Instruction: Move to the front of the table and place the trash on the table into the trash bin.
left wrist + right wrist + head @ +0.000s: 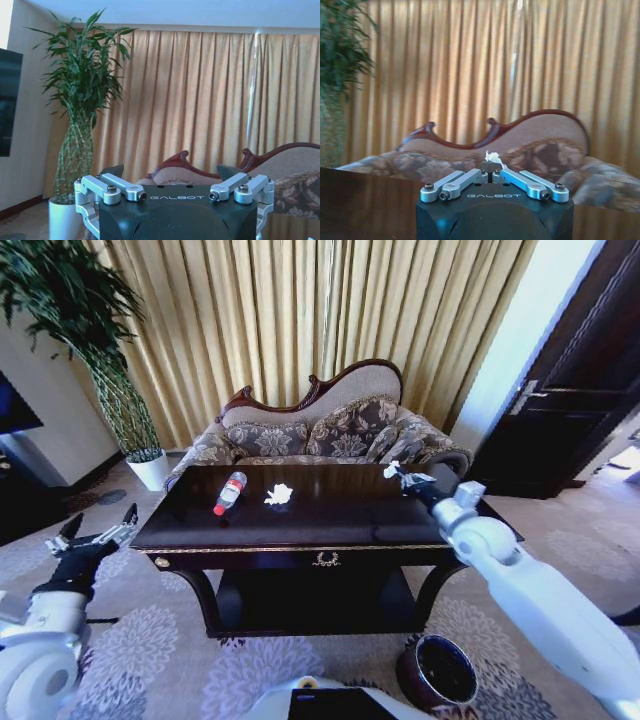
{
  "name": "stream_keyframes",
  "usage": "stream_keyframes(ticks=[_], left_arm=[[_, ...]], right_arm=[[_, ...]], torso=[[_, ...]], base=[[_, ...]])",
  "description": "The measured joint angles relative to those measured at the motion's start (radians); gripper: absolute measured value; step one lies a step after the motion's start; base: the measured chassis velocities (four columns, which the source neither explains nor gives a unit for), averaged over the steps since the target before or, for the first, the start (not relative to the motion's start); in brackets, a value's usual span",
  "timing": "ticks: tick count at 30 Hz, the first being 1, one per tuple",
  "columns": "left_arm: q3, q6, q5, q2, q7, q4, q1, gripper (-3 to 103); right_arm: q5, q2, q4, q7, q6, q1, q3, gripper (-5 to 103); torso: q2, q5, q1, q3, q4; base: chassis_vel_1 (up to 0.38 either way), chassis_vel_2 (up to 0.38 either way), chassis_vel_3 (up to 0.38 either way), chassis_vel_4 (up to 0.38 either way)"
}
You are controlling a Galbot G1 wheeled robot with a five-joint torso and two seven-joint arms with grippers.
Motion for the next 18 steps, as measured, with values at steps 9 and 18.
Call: stream_keyframes(ticks=[9, 18], left_arm=[[0.045, -0.009, 0.006, 0.028, 0.016, 0.036, -0.028, 100], [0.044, -0.014, 0.009, 0.042, 0.022, 0.046, -0.027, 100]], right_arm=[[-0.05, 0.062, 0.064, 0.004, -0.003, -0.311, 0.328, 0], [-0.027, 0.1, 0.116, 0.007, -0.004, -0.413, 0.39, 0]], torso=[[0.0, 0.0001, 0.0, 0.0, -0.0005], [0.0, 0.0, 0.0, 0.0, -0.0004]], base=[[0.0, 0.0, 0.0, 0.0], [0.0, 0.0, 0.0, 0.0]])
